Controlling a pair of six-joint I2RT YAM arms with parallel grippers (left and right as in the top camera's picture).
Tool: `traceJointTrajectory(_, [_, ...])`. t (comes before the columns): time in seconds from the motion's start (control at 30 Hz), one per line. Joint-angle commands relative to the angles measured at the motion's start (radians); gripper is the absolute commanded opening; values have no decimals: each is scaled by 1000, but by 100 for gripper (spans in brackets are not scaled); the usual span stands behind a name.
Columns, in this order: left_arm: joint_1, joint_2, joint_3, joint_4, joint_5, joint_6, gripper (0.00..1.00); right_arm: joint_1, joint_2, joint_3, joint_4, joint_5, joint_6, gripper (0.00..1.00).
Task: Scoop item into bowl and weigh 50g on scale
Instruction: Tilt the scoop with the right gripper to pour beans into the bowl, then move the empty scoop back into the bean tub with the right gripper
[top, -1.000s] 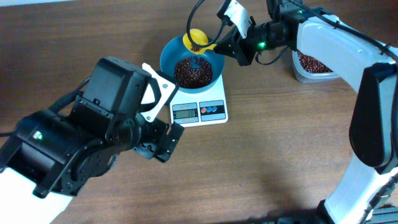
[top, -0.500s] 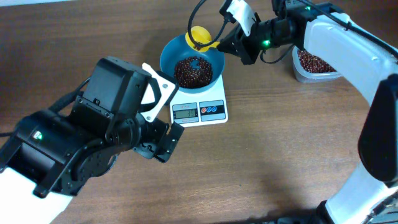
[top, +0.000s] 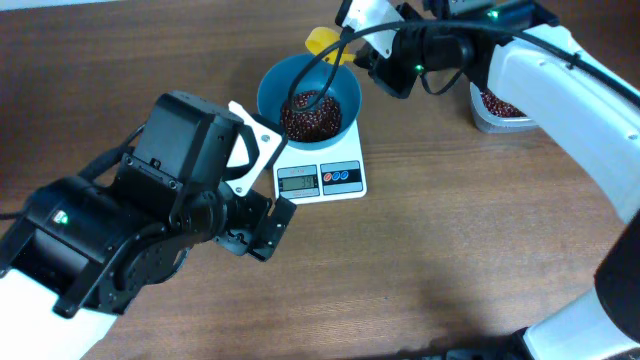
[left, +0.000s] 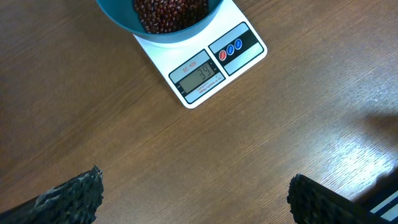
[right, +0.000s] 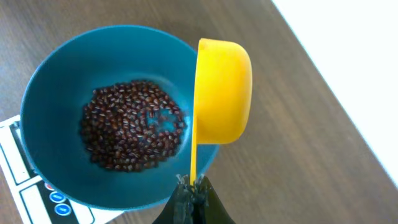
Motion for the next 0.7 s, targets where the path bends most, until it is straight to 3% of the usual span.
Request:
traceJointTrajectory(0.0, [5,-2,22,2,-7,8,99,3,-80,14,4,32,-31,4])
traceJointTrajectory(0.27, [5,-2,22,2,-7,8,99,-7,-224,14,32,35,-31,4])
traceJointTrajectory(0.43, [5,-2,22,2,-6,8,99,-154,-318,14,91,204,-27,4])
traceJointTrajectory(0.5, [5,-2,22,1,-6,8,99,-269,-320,14,42,336,-27,4])
traceJointTrajectory(0.67, [5,-2,22,2,-6,8,99,-440,-252,14,-239,346,-26,4])
